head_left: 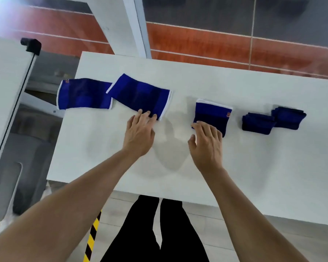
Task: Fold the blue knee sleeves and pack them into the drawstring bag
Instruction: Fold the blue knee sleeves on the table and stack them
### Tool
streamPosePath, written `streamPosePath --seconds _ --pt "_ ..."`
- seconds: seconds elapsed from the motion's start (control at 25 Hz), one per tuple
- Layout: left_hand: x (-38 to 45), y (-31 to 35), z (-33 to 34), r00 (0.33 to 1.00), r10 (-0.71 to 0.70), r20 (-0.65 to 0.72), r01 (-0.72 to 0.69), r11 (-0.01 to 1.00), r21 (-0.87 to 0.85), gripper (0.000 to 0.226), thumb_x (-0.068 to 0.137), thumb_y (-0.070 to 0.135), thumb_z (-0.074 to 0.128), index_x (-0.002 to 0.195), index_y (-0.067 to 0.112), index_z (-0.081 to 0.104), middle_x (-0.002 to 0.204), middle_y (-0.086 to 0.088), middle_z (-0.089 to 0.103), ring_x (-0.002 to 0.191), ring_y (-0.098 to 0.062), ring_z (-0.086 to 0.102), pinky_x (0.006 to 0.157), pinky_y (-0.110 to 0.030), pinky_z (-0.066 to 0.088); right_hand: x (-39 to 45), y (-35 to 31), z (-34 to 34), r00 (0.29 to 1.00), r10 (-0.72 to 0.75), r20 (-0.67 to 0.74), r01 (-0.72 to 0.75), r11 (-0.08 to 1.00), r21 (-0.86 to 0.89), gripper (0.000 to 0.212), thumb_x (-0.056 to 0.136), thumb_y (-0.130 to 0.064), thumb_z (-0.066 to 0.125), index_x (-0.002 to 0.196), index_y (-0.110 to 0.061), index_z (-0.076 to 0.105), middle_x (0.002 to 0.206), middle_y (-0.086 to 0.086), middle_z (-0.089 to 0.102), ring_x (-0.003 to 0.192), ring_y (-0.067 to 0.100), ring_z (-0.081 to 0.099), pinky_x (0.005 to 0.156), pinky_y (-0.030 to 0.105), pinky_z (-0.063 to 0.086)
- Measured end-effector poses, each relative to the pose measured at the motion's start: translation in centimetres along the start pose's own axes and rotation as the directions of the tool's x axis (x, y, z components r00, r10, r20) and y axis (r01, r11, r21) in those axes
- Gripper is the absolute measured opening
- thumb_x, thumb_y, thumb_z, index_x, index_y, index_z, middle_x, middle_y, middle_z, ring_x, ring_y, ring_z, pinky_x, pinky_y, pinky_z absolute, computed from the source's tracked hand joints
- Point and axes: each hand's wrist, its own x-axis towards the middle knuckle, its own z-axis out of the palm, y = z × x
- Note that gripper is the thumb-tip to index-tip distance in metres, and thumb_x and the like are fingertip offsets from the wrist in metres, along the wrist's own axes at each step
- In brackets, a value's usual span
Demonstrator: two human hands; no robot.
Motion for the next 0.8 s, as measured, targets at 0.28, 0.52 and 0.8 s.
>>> streamPosePath --seconds 0.28,0.52,0.8 --pt "-10.6 1.9 2.4 0.994 0.088 -0.065 -0.099 0.974 -0.204 0.05 0.091 0.005 0.055 0.139 0.017 0.055 0.143 0.0 0.057 0.132 -0.02 0.05 0.109 -0.035 0.038 -5.2 -4.9 2.4 0.934 -0.145 0.327 0.128 0.989 0.071 0.05 0.087 -0.034 0.073 0.133 -0.018 0.06 0.142 0.002 0.06 0.131 0.021 0.054 0.109 0.037 0.041" --pt "-9.6 -1.8 0.3 0.95 -0.245 -0.194 0.18 0.936 -0.302 0.037 0.089 0.01 0.057 0.125 0.017 0.058 0.125 -0.007 0.059 0.101 -0.032 0.057 0.088 -0.042 0.046 -9.0 -4.8 3.1 0.979 -0.12 0.165 0.122 0.993 -0.003 0.023 0.084 -0.013 0.076 0.106 -0.017 0.069 0.122 -0.002 0.068 0.115 0.02 0.063 0.099 0.033 0.035" --pt "-5.7 -4.5 -2.2 0.789 -0.602 0.127 0.595 0.694 -0.405 0.044 0.096 0.022 0.055 0.137 0.012 0.044 0.121 -0.011 0.061 0.115 -0.034 0.052 0.093 -0.044 0.047 -9.2 -5.6 2.9 0.994 -0.046 0.098 0.042 0.998 0.048 0.012 0.094 -0.008 0.063 0.101 -0.017 0.067 0.108 -0.004 0.07 0.102 0.019 0.066 0.096 0.033 0.037"
